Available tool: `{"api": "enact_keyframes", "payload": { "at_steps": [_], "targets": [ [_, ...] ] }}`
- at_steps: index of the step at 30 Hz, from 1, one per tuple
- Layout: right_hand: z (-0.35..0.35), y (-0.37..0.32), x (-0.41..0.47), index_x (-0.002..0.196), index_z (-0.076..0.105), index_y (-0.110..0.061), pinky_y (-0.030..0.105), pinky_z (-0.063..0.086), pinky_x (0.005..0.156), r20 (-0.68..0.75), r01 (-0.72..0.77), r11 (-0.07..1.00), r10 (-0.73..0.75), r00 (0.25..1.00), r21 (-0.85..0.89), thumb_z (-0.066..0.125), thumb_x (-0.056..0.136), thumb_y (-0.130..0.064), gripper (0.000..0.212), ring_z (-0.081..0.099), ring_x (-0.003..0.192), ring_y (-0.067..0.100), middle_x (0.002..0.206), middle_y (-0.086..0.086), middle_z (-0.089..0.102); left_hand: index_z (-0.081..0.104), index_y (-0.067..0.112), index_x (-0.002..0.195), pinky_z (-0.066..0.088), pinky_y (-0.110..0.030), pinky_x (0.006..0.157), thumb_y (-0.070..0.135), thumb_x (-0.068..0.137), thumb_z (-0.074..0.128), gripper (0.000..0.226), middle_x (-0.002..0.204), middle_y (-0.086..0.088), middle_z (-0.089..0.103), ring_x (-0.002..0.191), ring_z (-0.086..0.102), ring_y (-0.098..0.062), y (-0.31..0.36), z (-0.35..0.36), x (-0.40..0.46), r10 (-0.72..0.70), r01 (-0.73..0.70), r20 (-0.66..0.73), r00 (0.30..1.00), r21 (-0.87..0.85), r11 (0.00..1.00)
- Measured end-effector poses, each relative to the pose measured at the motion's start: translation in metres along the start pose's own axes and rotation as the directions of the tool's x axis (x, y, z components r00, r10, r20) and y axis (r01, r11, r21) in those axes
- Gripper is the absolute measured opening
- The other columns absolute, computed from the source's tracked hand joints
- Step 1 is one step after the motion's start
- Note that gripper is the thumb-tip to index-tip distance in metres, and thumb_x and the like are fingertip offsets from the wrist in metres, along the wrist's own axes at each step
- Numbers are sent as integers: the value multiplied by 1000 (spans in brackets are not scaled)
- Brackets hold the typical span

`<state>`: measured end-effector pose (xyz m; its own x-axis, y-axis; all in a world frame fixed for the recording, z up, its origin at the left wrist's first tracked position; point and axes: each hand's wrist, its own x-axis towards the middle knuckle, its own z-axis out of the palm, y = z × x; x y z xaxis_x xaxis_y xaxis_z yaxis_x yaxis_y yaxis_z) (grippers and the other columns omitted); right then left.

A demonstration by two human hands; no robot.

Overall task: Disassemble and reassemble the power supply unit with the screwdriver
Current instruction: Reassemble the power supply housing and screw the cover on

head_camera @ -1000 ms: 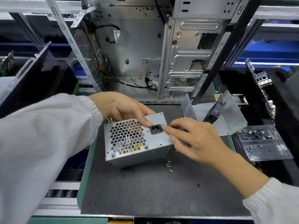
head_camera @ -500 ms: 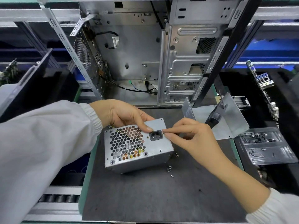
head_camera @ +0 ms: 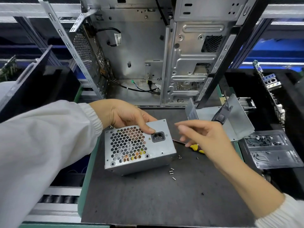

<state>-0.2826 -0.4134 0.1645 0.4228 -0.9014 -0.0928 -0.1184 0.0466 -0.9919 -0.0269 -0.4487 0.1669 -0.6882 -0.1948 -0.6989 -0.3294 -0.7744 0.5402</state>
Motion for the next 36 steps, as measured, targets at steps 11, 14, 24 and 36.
{"api": "enact_keyframes", "payload": {
  "at_steps": [11, 14, 24, 36],
  "targets": [
    [-7, 49, -13, 92, 59, -2, 28, 29, 45, 168, 228, -194, 283, 944, -954, 73, 56, 2, 39, 61, 57, 23, 91, 10, 52, 69, 15, 115, 59, -39, 82, 3, 90, 51, 33, 104, -11, 74, 88, 73, -23, -1, 1, -1, 0, 1, -23, 1000, 4, 1000],
    [1, 42, -9, 51, 59, -2, 18, 19, 37, 213, 249, -183, 195, 957, -951, 81, 14, 6, 43, 44, 26, 19, 59, 9, 50, 64, 14, 120, 59, -39, 82, 3, 88, 53, 35, 104, -11, 73, 88, 72, -24, -1, 2, 0, -6, 6, -33, 999, 1, 1000],
    [-19, -16, -9, 95, 33, -18, 33, 40, 58, 178, 168, 119, 78, 981, -978, 23, 101, -37, 22, 55, 74, 25, 84, -1, 57, 64, 13, 119, 58, -38, 81, 1, 92, 51, 33, 104, -12, 72, 87, 72, -23, 0, 3, -2, -3, 3, -47, 999, 12, 1000],
    [-28, -139, -12, 98, 52, -53, 20, 31, 52, 359, 359, -28, -35, 933, -933, 32, 71, -63, 35, 58, 77, 10, 82, -23, 63, 62, 12, 119, 60, -36, 76, 4, 89, 51, 34, 100, -11, 73, 83, 73, -23, 1, 6, -2, 8, -7, -77, 997, 15, 1000]
  ]
}}
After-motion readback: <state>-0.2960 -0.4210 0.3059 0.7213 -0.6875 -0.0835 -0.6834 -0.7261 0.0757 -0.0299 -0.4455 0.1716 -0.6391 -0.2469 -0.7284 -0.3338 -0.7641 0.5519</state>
